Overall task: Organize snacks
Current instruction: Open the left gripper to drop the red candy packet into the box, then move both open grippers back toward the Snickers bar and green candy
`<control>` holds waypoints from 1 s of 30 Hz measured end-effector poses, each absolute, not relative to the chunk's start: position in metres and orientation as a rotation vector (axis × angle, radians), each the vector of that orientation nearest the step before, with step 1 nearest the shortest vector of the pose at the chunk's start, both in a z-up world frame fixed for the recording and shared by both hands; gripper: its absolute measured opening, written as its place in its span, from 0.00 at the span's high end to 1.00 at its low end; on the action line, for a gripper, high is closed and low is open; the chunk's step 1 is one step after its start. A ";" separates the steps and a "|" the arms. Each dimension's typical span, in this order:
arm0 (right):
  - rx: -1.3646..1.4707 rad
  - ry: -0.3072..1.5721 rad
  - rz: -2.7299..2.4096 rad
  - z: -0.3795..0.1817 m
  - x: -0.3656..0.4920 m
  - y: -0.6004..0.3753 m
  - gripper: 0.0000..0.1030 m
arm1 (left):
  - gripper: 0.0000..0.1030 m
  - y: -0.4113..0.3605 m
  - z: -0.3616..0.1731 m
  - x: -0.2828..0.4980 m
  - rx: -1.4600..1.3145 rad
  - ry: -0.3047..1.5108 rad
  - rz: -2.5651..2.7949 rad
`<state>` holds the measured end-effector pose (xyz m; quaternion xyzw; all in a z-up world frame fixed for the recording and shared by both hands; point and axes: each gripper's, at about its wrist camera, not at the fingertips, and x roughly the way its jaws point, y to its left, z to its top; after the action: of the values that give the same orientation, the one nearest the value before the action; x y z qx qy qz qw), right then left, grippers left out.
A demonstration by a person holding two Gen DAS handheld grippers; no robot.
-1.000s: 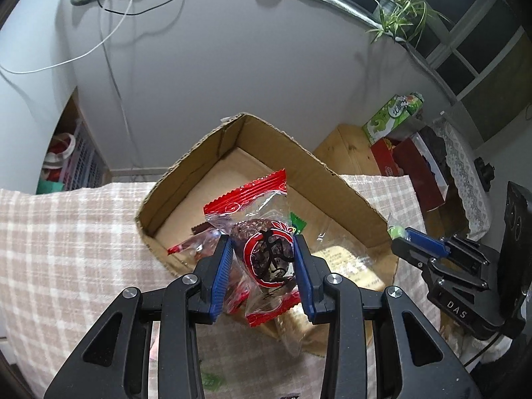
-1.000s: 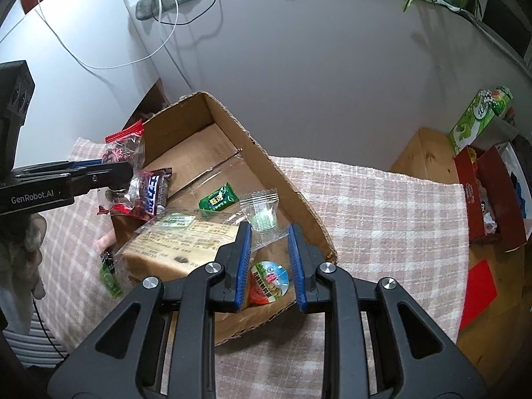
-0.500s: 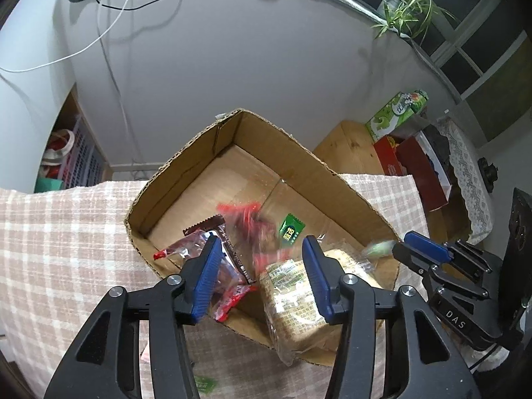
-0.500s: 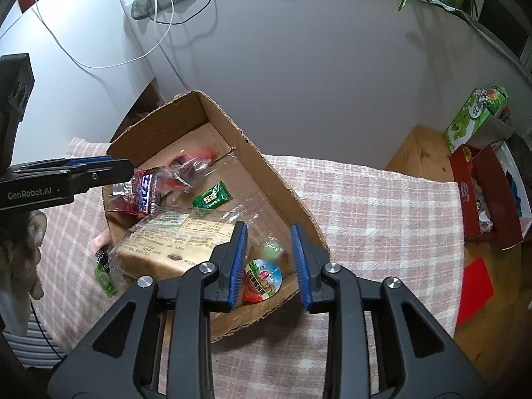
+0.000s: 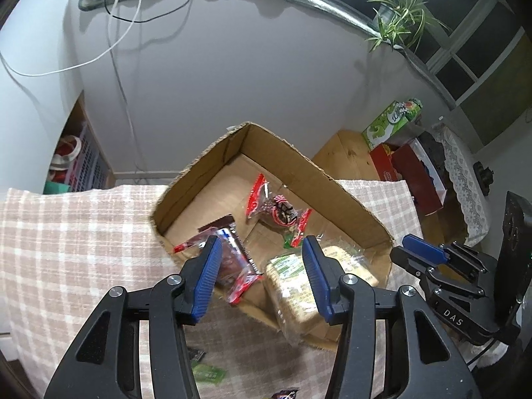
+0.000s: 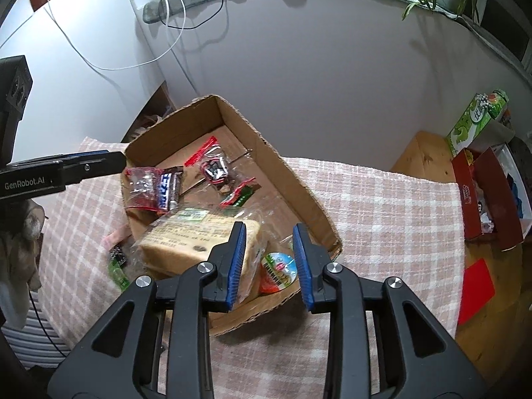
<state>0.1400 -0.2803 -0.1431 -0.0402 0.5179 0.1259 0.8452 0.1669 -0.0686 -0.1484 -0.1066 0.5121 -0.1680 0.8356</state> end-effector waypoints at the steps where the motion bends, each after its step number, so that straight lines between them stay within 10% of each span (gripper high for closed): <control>1: -0.081 1.092 0.271 -0.142 0.138 -0.279 0.71 | 0.52 -0.065 -0.147 0.165 -0.230 1.080 -0.354; 8: -0.054 1.095 0.318 -0.135 0.116 -0.268 0.70 | 0.52 -0.039 -0.141 0.149 -0.254 1.067 -0.332; 12: -0.026 1.108 0.355 -0.136 0.096 -0.260 0.52 | 0.52 -0.023 -0.144 0.135 -0.274 1.069 -0.316; 30: 0.022 1.389 0.498 -0.218 0.011 -0.205 0.51 | 0.52 0.011 -0.201 0.071 -0.384 1.190 -0.262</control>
<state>0.0109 -0.2052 -0.2181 0.0098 0.6332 0.2269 0.7399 0.0714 0.0106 -0.2008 -0.1794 0.5553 -0.1223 0.8028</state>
